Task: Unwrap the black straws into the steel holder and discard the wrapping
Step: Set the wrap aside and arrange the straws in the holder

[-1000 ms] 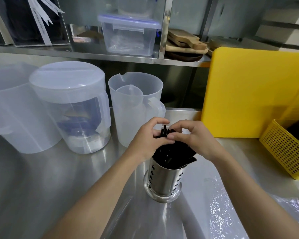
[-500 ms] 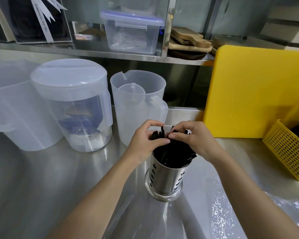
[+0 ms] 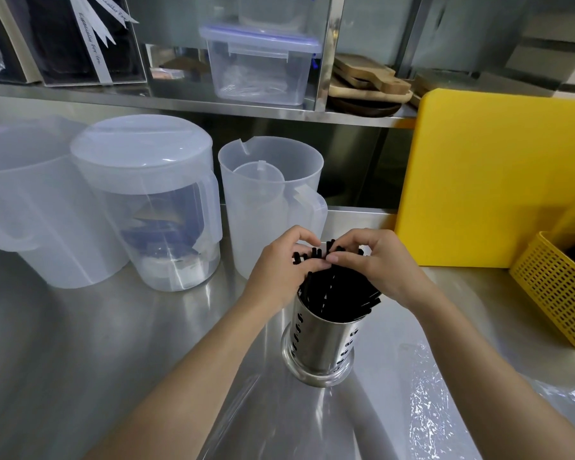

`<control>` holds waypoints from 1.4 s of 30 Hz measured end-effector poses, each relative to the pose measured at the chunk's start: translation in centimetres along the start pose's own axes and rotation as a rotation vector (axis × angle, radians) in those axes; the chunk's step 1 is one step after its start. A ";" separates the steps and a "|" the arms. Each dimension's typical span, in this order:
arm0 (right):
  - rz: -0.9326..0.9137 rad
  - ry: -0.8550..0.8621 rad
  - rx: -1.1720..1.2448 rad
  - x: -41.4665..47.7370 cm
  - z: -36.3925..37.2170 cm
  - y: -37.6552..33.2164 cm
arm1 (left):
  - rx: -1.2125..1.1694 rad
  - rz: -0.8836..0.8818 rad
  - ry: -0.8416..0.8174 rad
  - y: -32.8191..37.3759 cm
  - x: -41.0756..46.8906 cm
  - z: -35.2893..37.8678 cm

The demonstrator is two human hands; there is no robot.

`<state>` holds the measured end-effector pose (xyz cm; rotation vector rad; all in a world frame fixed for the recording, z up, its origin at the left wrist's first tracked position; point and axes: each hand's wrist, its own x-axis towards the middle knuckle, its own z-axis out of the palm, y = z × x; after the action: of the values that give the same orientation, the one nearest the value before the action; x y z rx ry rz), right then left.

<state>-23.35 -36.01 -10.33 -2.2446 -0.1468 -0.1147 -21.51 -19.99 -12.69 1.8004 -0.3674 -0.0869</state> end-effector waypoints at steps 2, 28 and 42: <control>-0.016 -0.002 -0.040 0.0 0.0 -0.2 | -0.019 -0.006 -0.011 0.0 0.0 0.0; -0.238 0.035 0.180 -0.9 -2.7 -3.9 | -0.037 0.162 -0.328 5.1 0.6 -1.2; -0.186 0.291 0.293 -1.8 -4.3 -1.7 | -0.323 0.257 0.227 9.2 1.2 -4.4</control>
<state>-25.53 -38.45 -6.55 -1.8957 -0.2009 -0.4857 -21.08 -18.19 -2.60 1.4147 -0.3939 0.2259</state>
